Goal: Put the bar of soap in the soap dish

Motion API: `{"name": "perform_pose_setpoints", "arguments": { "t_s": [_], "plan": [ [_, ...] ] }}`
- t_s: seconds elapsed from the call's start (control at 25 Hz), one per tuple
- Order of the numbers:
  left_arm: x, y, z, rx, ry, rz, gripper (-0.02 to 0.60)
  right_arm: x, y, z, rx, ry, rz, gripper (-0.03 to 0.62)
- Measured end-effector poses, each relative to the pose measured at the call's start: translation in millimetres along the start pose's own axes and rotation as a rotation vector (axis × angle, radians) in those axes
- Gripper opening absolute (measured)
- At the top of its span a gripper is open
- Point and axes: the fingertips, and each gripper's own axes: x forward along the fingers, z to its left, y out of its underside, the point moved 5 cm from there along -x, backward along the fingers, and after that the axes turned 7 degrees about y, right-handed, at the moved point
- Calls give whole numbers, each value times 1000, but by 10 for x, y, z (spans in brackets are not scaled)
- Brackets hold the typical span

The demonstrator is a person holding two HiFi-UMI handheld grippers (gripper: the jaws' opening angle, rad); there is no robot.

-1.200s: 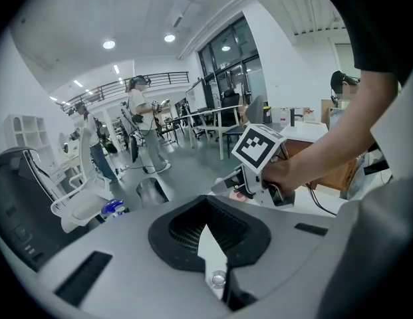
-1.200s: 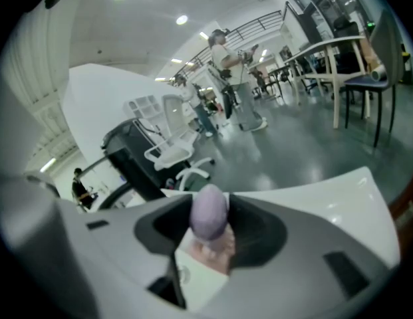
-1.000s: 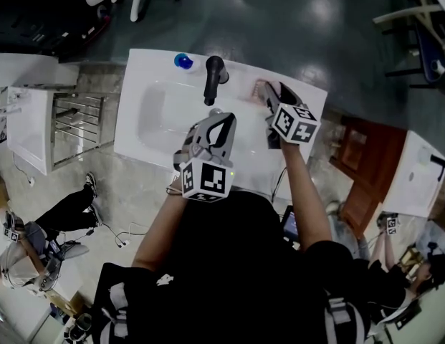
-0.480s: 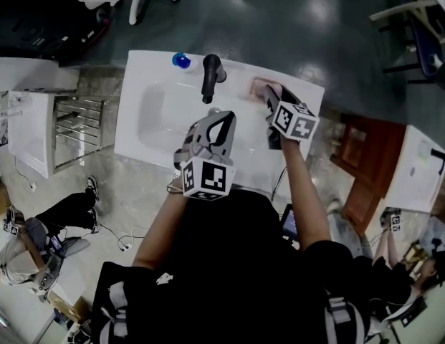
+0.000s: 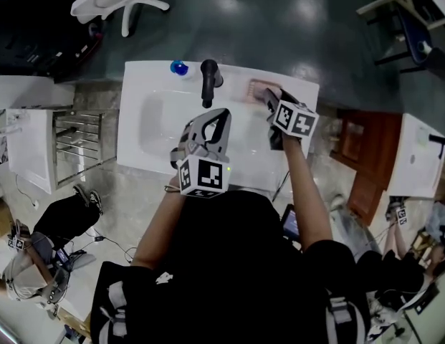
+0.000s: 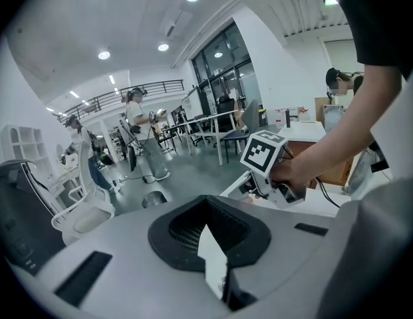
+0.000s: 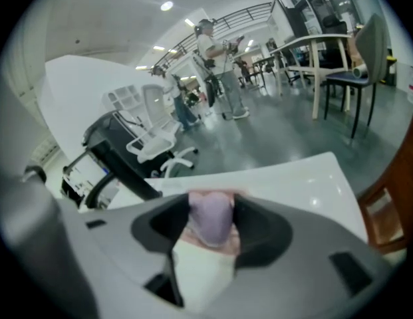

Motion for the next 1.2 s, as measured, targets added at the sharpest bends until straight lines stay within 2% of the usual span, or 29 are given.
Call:
{"name": "perform_pose_setpoints", "arguments": {
  "t_s": [0.16, 0.4, 0.76, 1.0, 1.08, 1.2],
  "plan": [
    [-9, 23, -35, 18, 43, -8, 21, -20, 50, -17, -1, 40, 10, 216],
    [-6, 14, -6, 39, 56, -22, 20, -86, 67, -114, -7, 83, -1, 219],
    [1, 2, 76, 54, 73, -36, 21, -198, 36, -99, 5, 96, -37, 219],
    [-13, -104, 138, 60, 92, -76, 20, -458, -80, -21, -34, 100, -101, 218],
    [-27, -149, 176, 60, 103, -89, 21, -584, -153, 47, -70, 111, -127, 191],
    [-39, -178, 231, 43, 124, -114, 21, -774, -243, 186, -146, 124, -162, 116]
  ]
}}
